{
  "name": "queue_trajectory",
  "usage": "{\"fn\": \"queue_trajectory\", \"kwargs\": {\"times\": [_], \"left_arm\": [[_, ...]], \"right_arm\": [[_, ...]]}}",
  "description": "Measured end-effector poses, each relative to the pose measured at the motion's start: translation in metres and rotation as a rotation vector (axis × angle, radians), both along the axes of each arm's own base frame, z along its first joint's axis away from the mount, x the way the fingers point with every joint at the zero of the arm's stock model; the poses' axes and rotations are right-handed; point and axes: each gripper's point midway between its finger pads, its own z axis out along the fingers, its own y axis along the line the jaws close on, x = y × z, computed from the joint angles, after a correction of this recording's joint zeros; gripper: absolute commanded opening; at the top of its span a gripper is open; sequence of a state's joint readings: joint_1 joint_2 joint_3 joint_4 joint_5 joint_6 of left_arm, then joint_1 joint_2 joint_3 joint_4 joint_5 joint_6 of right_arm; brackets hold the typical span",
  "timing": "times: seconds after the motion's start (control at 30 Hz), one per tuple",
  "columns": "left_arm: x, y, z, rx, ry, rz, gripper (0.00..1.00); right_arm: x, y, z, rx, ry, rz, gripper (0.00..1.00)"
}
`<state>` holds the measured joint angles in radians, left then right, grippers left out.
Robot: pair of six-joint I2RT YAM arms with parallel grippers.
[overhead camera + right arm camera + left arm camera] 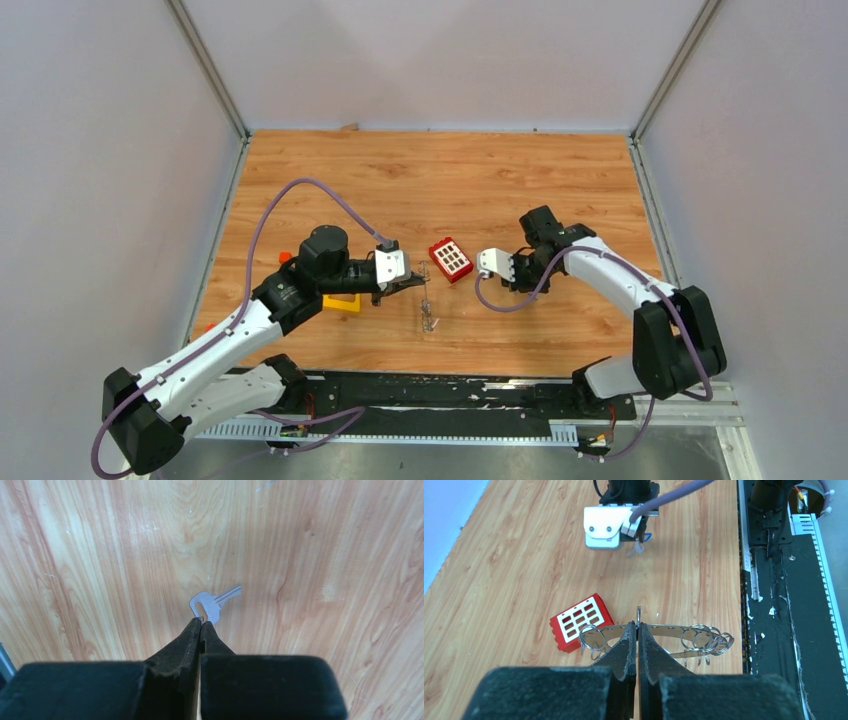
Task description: Put the keys on the keyring
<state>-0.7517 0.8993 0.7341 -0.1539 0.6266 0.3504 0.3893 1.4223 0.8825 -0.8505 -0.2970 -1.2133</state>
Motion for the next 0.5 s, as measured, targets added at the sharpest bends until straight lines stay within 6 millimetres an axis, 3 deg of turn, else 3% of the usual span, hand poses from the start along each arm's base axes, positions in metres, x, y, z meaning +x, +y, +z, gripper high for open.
{"fn": "queue_trajectory", "kwargs": {"times": [0.27, 0.5], "left_arm": [[0.001, 0.000, 0.000, 0.000, -0.002, 0.004, 0.00], [0.004, -0.002, 0.002, -0.010, -0.012, 0.008, 0.00]], "right_arm": [[-0.008, 0.025, 0.030, 0.163, 0.002, -0.002, 0.00], [-0.022, 0.068, 0.083, 0.455, -0.002, 0.027, 0.00]]}}
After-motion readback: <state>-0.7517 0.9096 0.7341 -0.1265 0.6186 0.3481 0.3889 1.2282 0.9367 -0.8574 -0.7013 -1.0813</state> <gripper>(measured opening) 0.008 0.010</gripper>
